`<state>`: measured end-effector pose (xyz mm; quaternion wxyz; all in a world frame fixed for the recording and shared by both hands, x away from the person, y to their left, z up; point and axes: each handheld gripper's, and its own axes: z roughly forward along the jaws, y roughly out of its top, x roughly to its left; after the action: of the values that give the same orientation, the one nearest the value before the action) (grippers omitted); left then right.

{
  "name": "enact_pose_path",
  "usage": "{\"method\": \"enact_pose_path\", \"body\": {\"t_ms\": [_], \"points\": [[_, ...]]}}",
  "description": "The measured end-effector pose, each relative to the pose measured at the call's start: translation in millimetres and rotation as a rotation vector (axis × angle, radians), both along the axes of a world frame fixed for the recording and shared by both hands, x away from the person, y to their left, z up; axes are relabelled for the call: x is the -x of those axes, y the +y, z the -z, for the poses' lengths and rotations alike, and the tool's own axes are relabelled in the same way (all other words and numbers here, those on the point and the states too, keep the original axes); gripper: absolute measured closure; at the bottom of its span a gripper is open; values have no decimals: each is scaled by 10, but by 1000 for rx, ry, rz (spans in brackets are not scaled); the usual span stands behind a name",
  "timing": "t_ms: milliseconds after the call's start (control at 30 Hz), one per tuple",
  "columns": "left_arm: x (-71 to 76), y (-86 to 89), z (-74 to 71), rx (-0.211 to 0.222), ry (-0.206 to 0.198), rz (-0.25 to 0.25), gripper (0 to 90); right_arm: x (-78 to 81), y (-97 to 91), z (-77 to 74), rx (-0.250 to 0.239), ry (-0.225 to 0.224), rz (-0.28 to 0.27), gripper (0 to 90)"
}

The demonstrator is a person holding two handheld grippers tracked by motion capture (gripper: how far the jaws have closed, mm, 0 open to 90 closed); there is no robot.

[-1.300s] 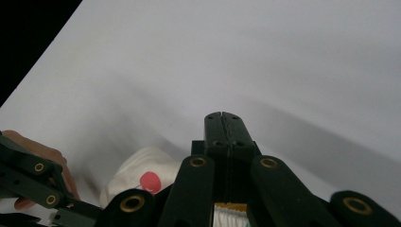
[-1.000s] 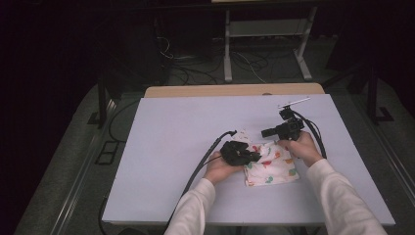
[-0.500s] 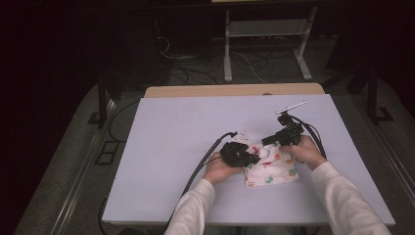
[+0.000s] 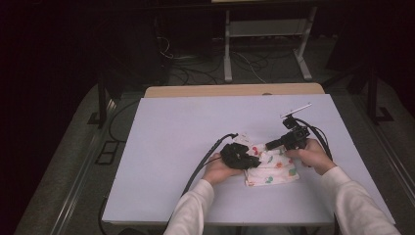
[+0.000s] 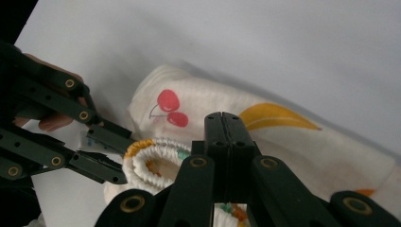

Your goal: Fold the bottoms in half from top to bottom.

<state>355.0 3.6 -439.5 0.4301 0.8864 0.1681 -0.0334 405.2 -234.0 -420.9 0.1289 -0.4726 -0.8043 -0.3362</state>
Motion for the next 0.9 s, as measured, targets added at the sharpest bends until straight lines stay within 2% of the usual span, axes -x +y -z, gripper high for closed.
{"method": "enact_pose_path", "body": {"t_ms": [100, 233, 300, 333, 400, 433, 500, 600, 633, 733, 800, 867, 900], "points": [[2, 0, -2, 5, 12, 0, 719, 35, -13, -9, -1, 2, -9, 883], [4, 6, -11, 19, 32, 3, 708, 76, -25, -3, 0, 15, -15, 883], [7, 6, -16, 23, 45, 3, 653, 126, -30, 22, -2, 23, -28, 883], [4, 8, -19, 29, 63, 2, 634, 140, -29, 25, 0, 28, -30, 883], [3, 11, -23, 34, 75, -2, 623, 162, -29, 33, -2, 28, -34, 883], [-8, 25, -34, 41, 98, -11, 603, 192, -28, 35, -2, 30, -40, 883], [-12, 30, -37, 47, 105, -17, 588, 222, -31, 31, -1, 30, -46, 883], [-41, 70, -63, 83, 146, -30, 551, 270, -39, 20, -9, 26, -49, 883], [-41, 70, -63, 83, 146, -30, 533, 270, -39, 20, -9, 26, -49, 883], [-83, 109, -88, 131, 178, -74, 497, 358, -25, 33, -12, 26, -64, 883], [-93, 120, -96, 141, 183, -86, 478, 405, -13, 58, -9, 24, -77, 883], [-115, 145, -115, 179, 188, -119, 460, 443, -5, 84, -4, 25, -87, 883], [-118, 150, -121, 184, 184, -124, 456, 461, -3, 95, -2, 28, -90, 883]]}}
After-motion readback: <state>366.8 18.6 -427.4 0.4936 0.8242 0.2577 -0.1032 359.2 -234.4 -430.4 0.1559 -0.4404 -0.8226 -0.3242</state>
